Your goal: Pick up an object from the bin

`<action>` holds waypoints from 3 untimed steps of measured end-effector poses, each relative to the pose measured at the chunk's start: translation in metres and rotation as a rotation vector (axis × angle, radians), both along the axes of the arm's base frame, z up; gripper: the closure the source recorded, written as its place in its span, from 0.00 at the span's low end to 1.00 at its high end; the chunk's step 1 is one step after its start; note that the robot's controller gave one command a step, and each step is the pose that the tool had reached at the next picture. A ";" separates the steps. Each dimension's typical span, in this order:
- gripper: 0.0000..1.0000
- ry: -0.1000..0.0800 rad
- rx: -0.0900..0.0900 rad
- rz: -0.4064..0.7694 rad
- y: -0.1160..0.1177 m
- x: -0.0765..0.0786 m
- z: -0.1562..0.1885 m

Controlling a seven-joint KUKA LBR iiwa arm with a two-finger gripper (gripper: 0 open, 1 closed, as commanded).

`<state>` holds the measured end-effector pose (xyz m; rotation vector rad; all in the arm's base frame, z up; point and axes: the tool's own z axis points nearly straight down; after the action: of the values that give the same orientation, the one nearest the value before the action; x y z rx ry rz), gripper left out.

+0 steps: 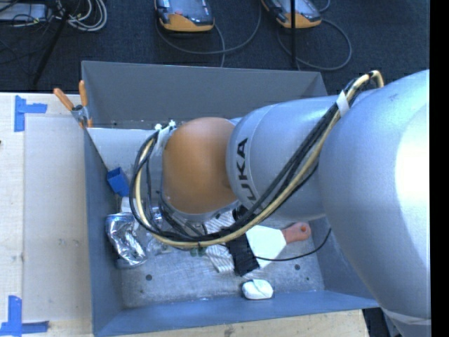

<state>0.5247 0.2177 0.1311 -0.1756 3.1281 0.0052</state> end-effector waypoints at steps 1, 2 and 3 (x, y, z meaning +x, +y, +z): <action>1.00 0.018 -0.007 -0.023 -0.013 -0.005 0.031; 1.00 0.011 -0.005 -0.026 -0.007 -0.001 0.093; 1.00 -0.003 -0.001 0.117 -0.010 0.004 0.113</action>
Offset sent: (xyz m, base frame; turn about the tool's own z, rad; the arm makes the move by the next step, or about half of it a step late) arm 0.0002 0.0084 0.1934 0.0307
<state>0.5289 0.2079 0.2443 -0.3580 3.1096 0.0044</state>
